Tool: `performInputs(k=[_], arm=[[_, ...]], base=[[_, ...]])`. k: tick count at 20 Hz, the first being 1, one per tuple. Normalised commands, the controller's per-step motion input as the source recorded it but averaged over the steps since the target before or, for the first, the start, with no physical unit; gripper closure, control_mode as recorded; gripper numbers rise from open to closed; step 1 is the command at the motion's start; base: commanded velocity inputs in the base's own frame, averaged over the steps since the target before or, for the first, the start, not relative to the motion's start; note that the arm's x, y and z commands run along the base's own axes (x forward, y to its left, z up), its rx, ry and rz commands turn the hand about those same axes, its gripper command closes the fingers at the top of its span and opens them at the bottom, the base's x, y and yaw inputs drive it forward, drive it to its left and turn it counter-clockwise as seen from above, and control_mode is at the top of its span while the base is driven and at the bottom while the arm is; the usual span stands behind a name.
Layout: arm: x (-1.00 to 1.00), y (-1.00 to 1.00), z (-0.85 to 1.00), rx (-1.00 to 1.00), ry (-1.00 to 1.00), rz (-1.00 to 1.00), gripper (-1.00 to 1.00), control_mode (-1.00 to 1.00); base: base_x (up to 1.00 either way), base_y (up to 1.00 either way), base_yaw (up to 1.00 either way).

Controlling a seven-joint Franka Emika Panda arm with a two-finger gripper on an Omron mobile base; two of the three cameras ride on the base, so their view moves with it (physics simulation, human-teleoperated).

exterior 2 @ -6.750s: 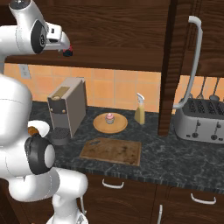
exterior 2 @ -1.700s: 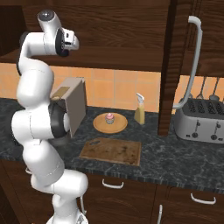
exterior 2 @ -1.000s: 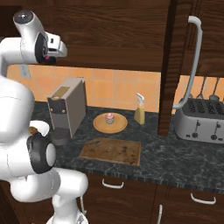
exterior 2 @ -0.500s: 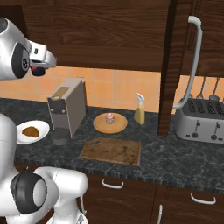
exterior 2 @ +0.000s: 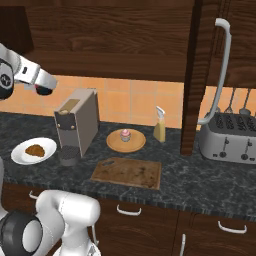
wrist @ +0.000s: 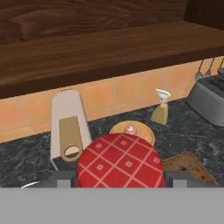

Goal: From the different types of pastries on the counter, select a croissant and place it on the cutting board. Then retrieve a jar of jam from the cabinet and place it alongside the croissant on the cutting board.

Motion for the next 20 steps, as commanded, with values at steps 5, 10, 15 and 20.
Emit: performInputs(k=[5,10,15,20], arm=[[-0.47,-0.32,-0.02,0.02,0.00,-0.34,1.00,-1.00],[-0.24,-0.15,-0.26,0.00,0.00,-0.41,1.00,-1.00],[0.00,-0.10,-0.22,0.00,0.00,-0.40,1.00,-1.00],[0.00,-0.29,-0.05,0.00,0.00,-0.39,1.00,-1.00]], base=[[0.00,0.00,0.00],[0.00,0.00,0.00],[0.00,0.00,0.00],[0.00,0.00,0.00]])
